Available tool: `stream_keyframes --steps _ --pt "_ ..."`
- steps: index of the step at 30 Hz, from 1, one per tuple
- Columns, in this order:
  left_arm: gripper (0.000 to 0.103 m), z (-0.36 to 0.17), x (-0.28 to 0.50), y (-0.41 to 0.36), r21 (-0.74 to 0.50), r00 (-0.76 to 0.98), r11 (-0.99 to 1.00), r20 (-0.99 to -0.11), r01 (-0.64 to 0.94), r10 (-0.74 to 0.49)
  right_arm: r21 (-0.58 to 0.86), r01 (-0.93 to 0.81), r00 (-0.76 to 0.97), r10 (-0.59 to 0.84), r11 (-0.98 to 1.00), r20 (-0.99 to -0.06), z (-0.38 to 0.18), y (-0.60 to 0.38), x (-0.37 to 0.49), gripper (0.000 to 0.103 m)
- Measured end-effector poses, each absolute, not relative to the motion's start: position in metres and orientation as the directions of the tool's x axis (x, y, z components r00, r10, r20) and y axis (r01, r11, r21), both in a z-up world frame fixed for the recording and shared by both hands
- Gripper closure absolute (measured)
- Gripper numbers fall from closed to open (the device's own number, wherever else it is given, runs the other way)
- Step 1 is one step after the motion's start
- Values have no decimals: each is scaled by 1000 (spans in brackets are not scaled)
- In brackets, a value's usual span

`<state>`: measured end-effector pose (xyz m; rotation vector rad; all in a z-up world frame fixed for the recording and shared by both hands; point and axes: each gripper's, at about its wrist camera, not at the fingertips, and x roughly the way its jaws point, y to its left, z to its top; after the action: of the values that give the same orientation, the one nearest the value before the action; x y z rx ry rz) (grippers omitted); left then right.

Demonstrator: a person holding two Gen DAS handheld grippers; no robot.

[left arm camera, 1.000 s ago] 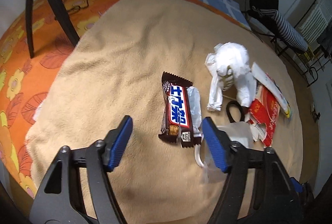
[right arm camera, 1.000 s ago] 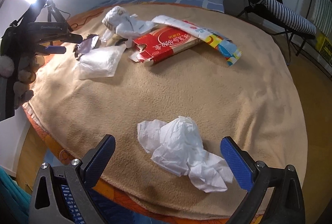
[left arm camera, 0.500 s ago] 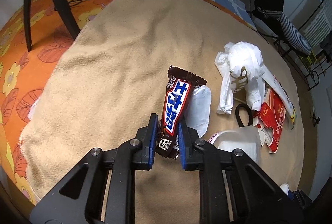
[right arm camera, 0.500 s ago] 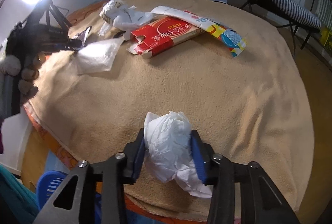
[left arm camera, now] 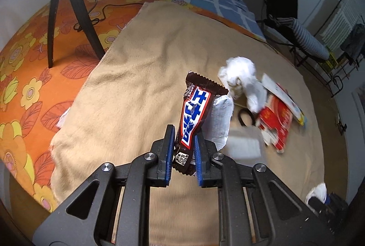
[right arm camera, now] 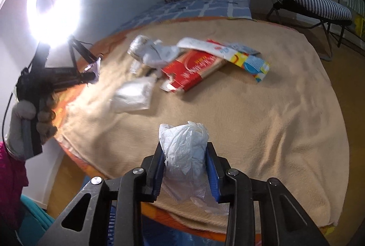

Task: Collect trash
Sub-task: 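Carry both items to the blue basket and open both tools to drop them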

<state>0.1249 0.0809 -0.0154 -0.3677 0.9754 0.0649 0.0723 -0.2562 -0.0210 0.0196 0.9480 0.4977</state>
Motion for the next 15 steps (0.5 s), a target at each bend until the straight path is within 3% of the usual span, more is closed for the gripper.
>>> stream_keyframes --steps 15 --pt "89 15 8 29 -236 544 971 -820 -39 -178 267 -504 465 519 821 -717 13 -256 -6 69"
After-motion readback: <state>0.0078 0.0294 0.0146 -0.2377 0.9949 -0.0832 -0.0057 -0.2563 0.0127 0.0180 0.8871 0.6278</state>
